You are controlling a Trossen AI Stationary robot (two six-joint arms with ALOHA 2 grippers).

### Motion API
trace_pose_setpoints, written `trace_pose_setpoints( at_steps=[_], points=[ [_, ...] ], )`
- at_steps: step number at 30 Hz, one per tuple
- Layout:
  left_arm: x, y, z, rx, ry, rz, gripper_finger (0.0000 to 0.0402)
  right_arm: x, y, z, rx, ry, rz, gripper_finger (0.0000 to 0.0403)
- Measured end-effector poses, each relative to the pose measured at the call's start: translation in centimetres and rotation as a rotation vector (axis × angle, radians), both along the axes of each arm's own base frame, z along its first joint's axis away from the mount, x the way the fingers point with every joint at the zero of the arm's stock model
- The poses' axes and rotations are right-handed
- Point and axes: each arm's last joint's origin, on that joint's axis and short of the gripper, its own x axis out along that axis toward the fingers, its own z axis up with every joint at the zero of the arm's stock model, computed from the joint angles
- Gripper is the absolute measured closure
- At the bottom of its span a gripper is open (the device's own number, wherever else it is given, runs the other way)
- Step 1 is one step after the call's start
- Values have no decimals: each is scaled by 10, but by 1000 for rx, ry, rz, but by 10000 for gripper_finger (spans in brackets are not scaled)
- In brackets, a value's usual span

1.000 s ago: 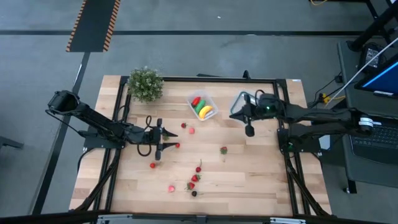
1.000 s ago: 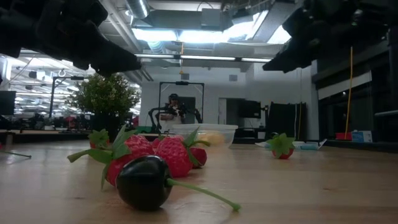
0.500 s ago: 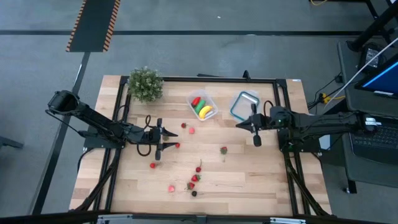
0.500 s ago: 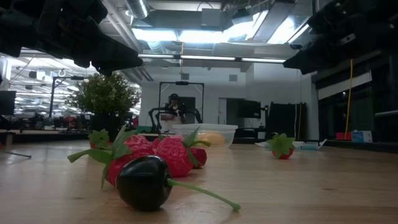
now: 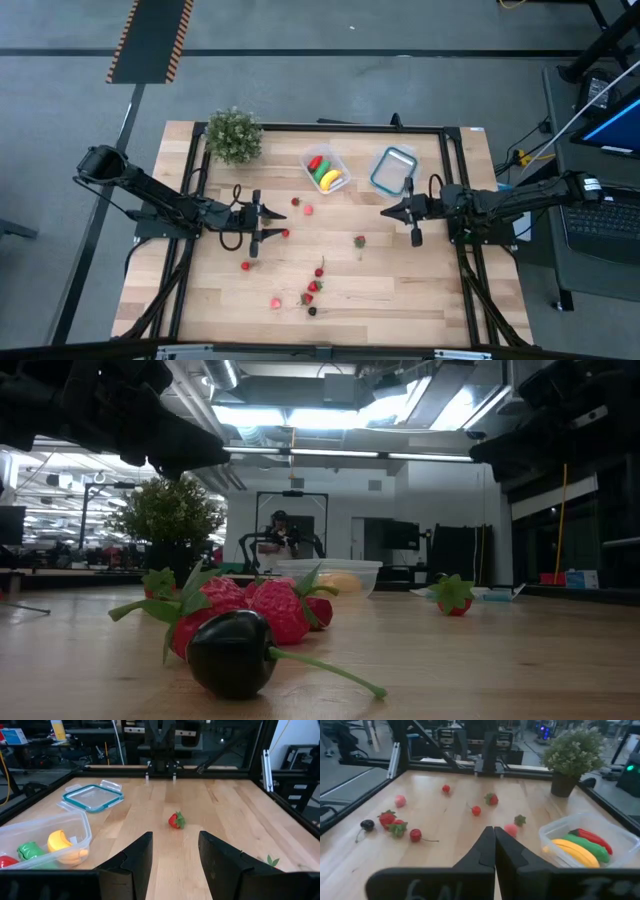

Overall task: Pick and placing Produce into tupperware
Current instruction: Put the top red cherry into the transparent container

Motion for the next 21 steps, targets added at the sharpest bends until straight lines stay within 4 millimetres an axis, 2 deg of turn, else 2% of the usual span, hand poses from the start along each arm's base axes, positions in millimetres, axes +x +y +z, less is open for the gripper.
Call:
trace_pose_setpoints(
  at_steps=[12,21],
  points=[
    [0,0,3,-14,-28,-13,250,6,8,-12,31,81,-3,403],
    [0,0,0,-55,-7,-5,250,8,9,-12,64,72,-5,392]
  ],
)
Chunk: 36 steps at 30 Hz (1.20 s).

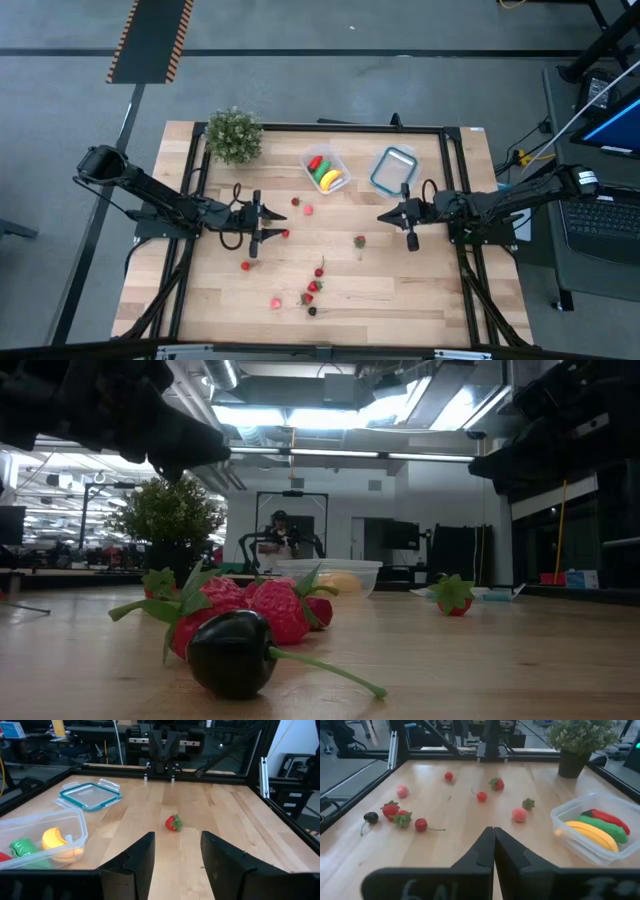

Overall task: Pick and placing Produce into tupperware
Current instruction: Put the top red cherry into the transparent container

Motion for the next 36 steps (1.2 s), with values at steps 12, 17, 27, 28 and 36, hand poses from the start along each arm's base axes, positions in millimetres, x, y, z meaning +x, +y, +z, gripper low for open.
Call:
trace_pose_setpoints(
  at_steps=[12,17,27,28,36],
  points=[
    [3,-5,-4,34,124,-19,250,0,0,0,15,3,-4,388],
    [15,-7,12,83,323,41,250,0,0,0,16,3,-4,387],
    [24,-9,46,-42,486,155,250,0,0,-1,14,9,-4,387],
    [24,-9,46,-57,493,160,250,0,0,-1,14,11,-4,387],
    [32,-13,25,-110,609,167,232,0,0,-2,11,25,-4,387]
  ],
)
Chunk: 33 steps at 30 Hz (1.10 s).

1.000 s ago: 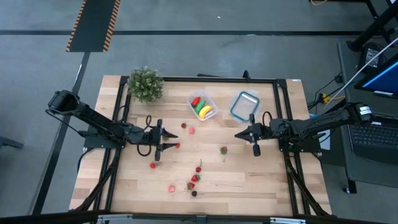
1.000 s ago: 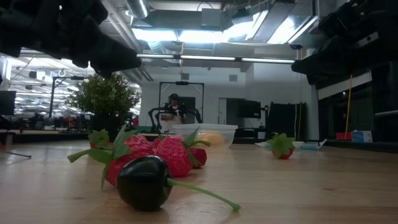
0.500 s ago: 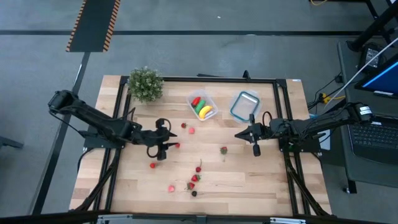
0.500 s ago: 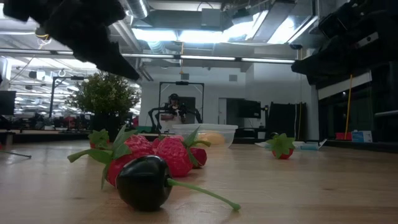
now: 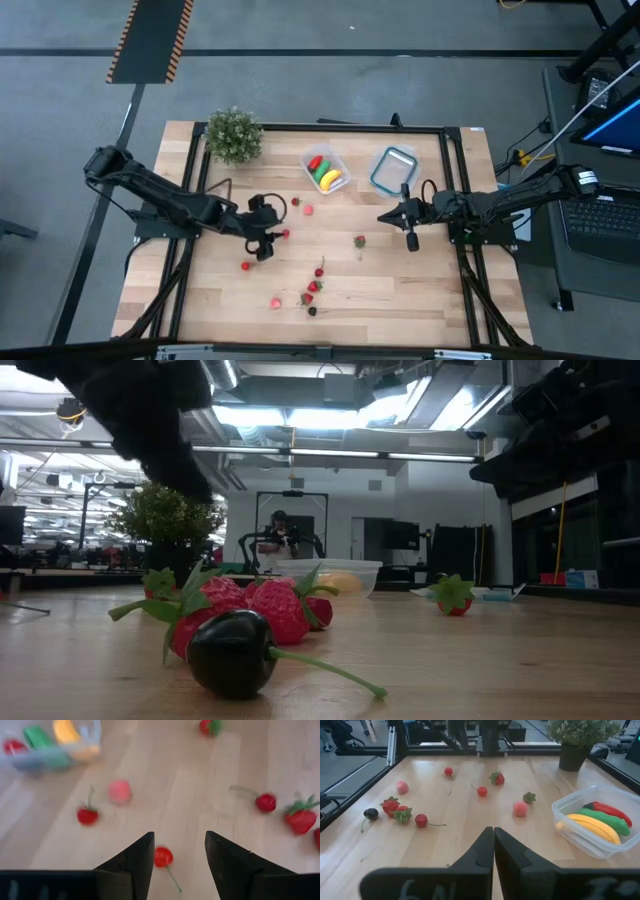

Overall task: Pick and placing Produce into tupperware
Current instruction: Put the top red cherry into the transparent container

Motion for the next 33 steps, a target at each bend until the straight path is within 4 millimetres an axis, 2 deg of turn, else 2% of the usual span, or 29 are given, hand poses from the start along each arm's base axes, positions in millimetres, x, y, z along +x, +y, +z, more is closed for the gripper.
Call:
trace_pose_setpoints(
  at_steps=[5,13,21,33],
  points=[
    [9,-4,-14,-28,76,3,222,0,0,0,-1,0,0,387],
    [24,-9,-17,-25,146,-6,224,0,0,0,-2,0,0,387],
    [29,-11,-34,-11,341,31,224,0,0,0,-1,0,0,387],
    [34,-13,-48,-80,394,34,224,0,0,0,0,1,0,387]
  ],
)
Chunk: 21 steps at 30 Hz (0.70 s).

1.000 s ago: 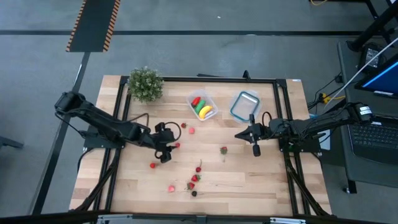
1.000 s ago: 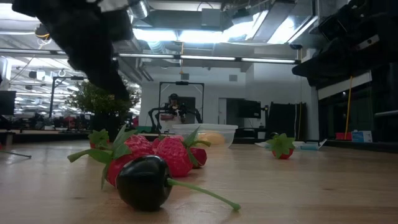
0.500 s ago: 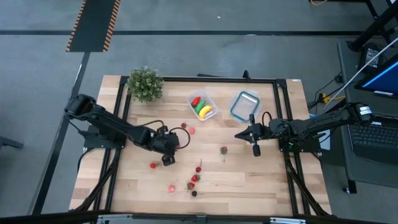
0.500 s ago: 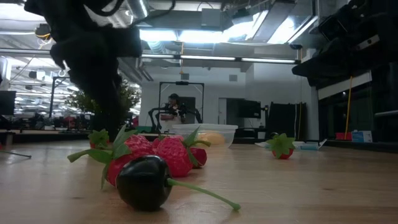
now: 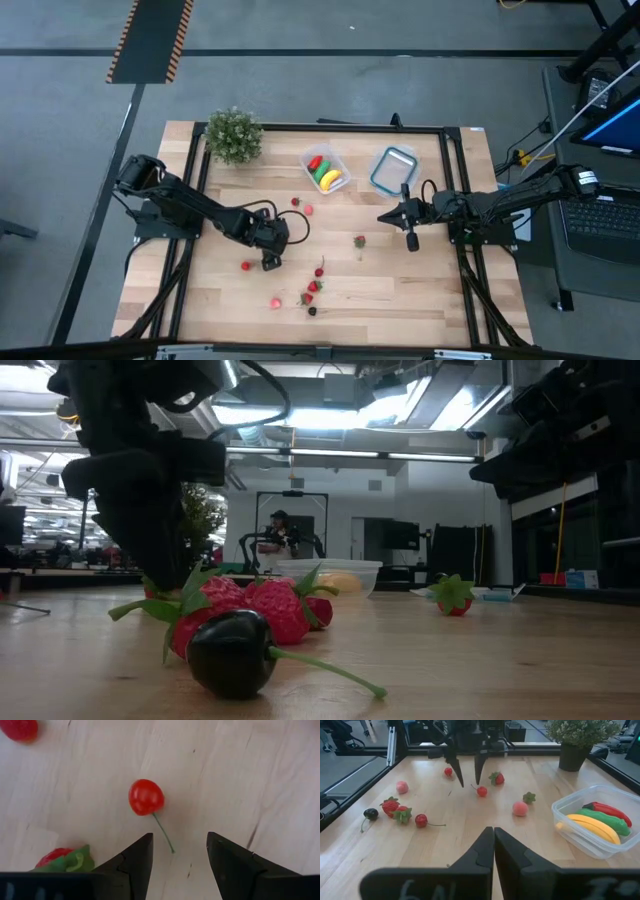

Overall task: Pick and placing Produce into tupperware
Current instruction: Put the top red cherry into the transparent container

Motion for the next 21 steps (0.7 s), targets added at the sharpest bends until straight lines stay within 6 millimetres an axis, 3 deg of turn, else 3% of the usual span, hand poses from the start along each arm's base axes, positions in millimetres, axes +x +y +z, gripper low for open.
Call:
trace_pose_setpoints(
  at_steps=[9,21],
  points=[
    [4,13,-1,-18,-1,81,224,0,0,-1,0,5,0,387],
    [6,15,-9,-42,33,86,225,-1,0,-4,-4,37,0,387]
  ],
)
